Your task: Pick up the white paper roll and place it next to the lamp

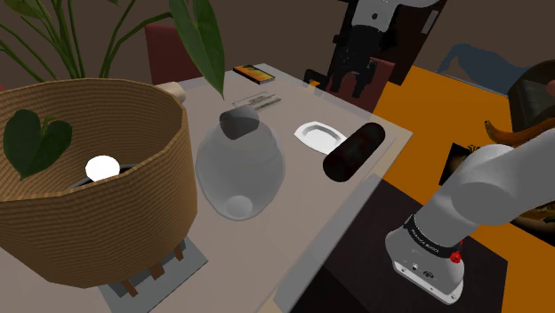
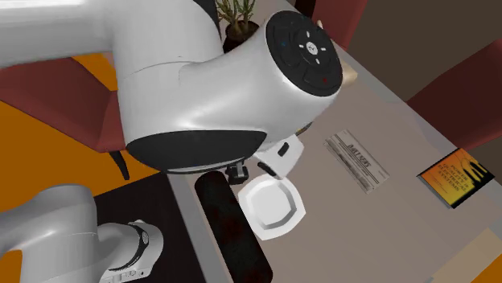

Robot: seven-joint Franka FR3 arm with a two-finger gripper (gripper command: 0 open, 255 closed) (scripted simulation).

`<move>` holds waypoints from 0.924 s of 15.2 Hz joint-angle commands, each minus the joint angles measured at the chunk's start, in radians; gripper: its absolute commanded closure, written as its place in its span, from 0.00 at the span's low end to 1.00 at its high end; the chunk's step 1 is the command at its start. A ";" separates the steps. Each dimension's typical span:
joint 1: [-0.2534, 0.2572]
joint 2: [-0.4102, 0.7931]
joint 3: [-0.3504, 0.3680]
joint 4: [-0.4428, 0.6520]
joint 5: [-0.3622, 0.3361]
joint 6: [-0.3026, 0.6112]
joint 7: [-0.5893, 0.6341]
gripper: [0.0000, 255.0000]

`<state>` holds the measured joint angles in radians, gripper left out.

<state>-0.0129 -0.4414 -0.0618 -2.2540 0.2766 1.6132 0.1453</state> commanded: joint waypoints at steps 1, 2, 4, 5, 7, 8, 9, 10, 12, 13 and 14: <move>-0.001 0.088 -0.013 0.029 0.071 0.029 0.036 0.00; -0.002 0.130 -0.021 0.044 0.105 0.040 0.049 0.00; -0.004 0.212 -0.036 0.075 0.175 0.060 0.072 0.00; -0.005 0.254 -0.044 0.091 0.212 0.069 0.082 0.00; -0.008 0.335 -0.058 0.123 0.287 0.084 0.099 0.00; -0.011 0.376 -0.064 0.139 0.326 0.091 0.107 0.00; -0.014 0.416 -0.069 0.155 0.366 0.096 0.114 0.00; -0.017 0.456 -0.073 0.172 0.406 0.101 0.121 0.00; -0.025 0.536 -0.080 0.205 0.487 0.109 0.134 0.00; -0.031 0.575 -0.081 0.221 0.528 0.112 0.140 0.00; -0.036 0.614 -0.082 0.238 0.569 0.114 0.147 0.00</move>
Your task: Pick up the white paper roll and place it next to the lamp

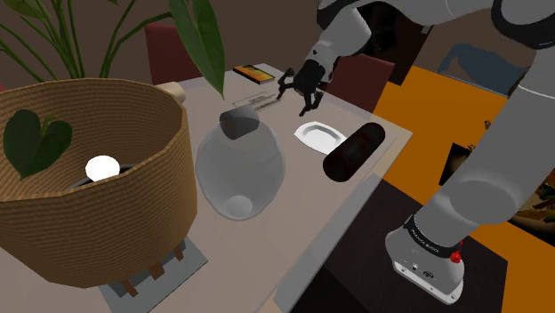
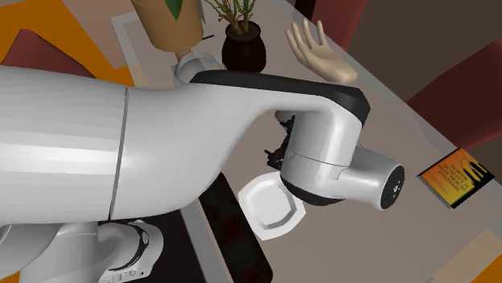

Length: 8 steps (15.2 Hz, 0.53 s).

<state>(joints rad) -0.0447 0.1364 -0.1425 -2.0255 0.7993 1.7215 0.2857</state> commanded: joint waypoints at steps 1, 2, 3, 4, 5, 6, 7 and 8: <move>-0.011 0.075 -0.001 0.026 0.088 0.008 0.013 0.00; -0.017 0.114 0.000 0.043 0.129 0.011 0.019 0.00; -0.024 0.153 0.002 0.059 0.171 0.012 0.026 0.00; -0.032 0.191 0.006 0.076 0.212 0.014 0.033 0.00; -0.040 0.229 0.010 0.093 0.253 0.016 0.040 0.00; -0.048 0.266 0.015 0.109 0.294 0.019 0.048 0.00; -0.056 0.304 0.021 0.126 0.335 0.021 0.055 0.00; -0.064 0.341 0.027 0.143 0.376 0.024 0.063 0.00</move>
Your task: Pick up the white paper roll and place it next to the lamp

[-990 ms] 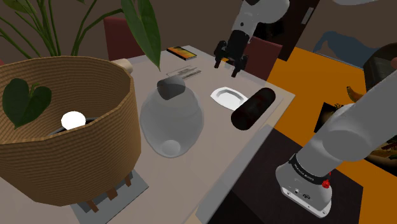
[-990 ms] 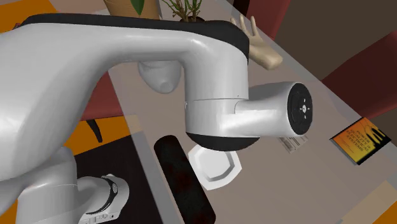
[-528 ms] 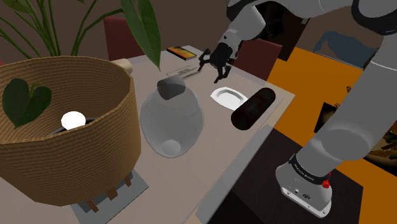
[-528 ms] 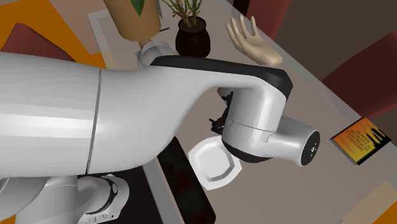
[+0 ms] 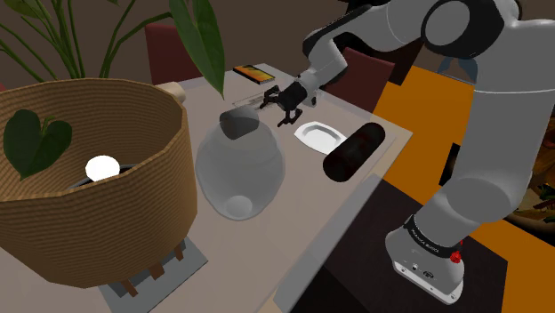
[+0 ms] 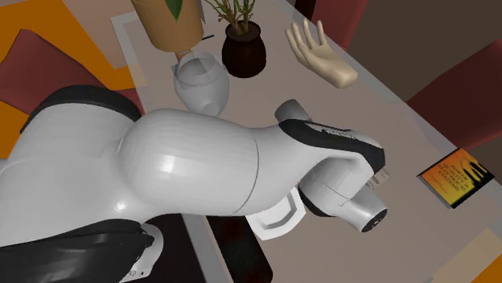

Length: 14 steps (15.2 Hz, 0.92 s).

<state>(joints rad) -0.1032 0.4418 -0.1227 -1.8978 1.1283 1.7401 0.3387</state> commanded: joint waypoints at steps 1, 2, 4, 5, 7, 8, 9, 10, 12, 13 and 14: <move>-0.014 0.073 0.015 0.032 0.088 0.008 0.018 0.00; -0.022 0.104 0.022 0.046 0.121 0.011 0.025 0.00; -0.011 0.109 0.031 0.042 0.132 0.028 0.022 0.00; -0.006 0.111 0.035 0.041 0.138 0.036 0.021 0.00; 0.005 0.117 0.043 0.038 0.149 0.053 0.018 0.00; 0.011 0.120 0.047 0.037 0.155 0.061 0.017 0.00; 0.016 0.123 0.051 0.037 0.161 0.069 0.015 0.00; 0.019 0.124 0.053 0.036 0.164 0.073 0.015 0.00; 0.019 0.124 0.053 0.036 0.164 0.073 0.015 0.00; 0.019 0.124 0.053 0.036 0.164 0.073 0.015 0.00; 0.019 0.124 0.053 0.036 0.164 0.073 0.015 0.00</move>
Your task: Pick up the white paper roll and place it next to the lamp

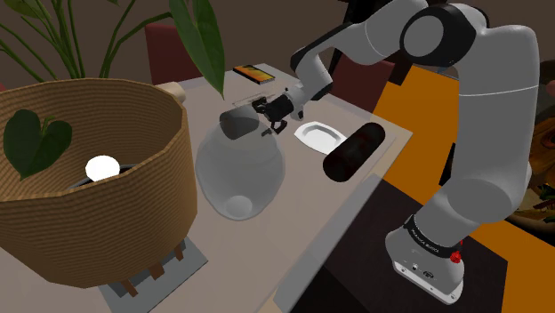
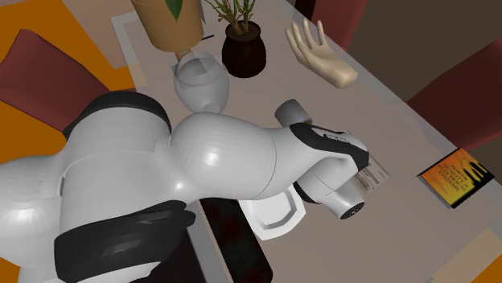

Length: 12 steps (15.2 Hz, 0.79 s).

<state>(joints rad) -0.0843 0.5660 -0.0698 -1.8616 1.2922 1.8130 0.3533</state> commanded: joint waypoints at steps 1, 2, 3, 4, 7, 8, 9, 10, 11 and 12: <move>0.000 0.000 0.000 0.000 0.000 0.000 0.000 0.00; 0.000 0.000 0.000 0.000 0.000 0.000 0.000 0.00; 0.000 0.000 0.000 0.000 0.000 0.000 0.000 0.00; 0.000 0.000 0.000 0.000 0.000 0.000 0.000 1.00; 0.000 0.000 0.000 0.000 0.000 0.000 0.000 1.00; 0.000 0.000 0.000 0.000 0.000 0.000 0.000 1.00; 0.000 0.000 0.000 0.000 0.000 0.000 0.000 1.00; 0.000 0.000 0.000 0.000 0.000 0.000 0.000 1.00; 0.000 0.000 0.000 0.000 0.000 0.000 0.000 1.00; 0.000 0.000 0.000 0.000 0.000 0.000 0.000 1.00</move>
<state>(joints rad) -0.0842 0.5656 -0.0697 -1.8618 1.2922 1.8125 0.3533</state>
